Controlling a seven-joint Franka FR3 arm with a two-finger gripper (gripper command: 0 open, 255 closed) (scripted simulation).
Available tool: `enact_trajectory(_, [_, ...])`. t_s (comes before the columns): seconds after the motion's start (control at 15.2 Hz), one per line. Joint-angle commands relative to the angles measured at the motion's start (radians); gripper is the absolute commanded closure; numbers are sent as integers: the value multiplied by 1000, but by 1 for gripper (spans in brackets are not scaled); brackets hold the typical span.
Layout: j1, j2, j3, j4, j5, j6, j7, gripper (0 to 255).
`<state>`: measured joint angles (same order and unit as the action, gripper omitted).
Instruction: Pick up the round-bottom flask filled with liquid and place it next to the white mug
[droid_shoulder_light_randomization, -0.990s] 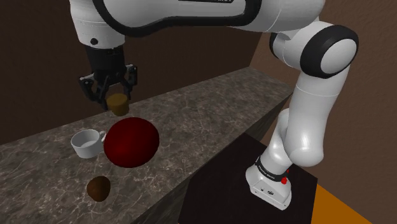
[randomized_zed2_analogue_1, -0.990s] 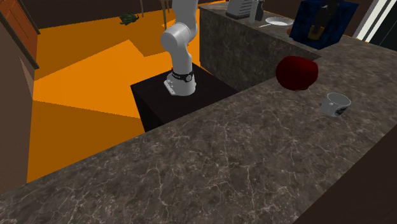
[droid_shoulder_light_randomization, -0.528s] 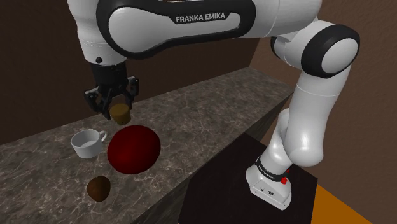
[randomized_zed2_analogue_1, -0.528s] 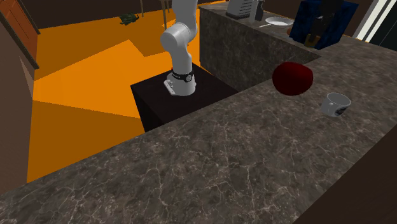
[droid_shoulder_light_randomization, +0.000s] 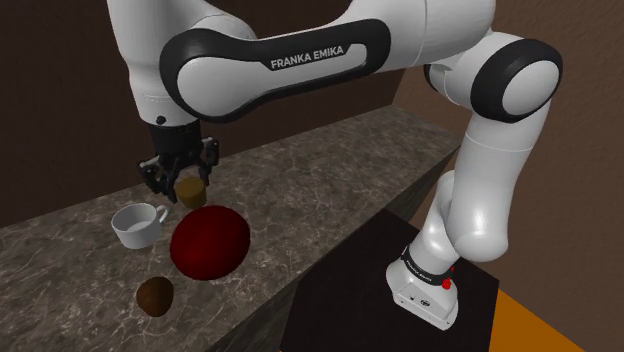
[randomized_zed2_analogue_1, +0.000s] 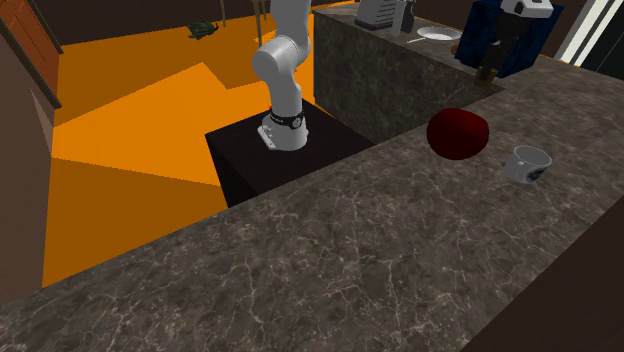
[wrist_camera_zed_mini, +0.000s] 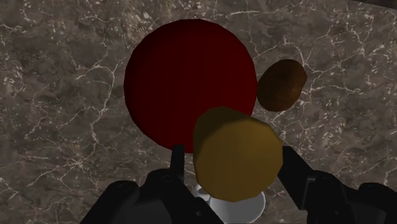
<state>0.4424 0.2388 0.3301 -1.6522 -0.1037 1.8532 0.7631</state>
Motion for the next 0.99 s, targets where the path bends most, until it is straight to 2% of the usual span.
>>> enact_trajectory(0.0, [0,-2,0,-3,0,5,0,255])
enact_trajectory(0.33, [0,-2,0,-3,0,5,0,255])
enact_trajectory(0.4, [0,-2,0,-2,0,5,0,0])
enact_trajectory(0.73, [0,-2,0,-3,0,5,0,0])
enact_trajectory(0.92, [4,-6,3,93,3,-94,-3,0])
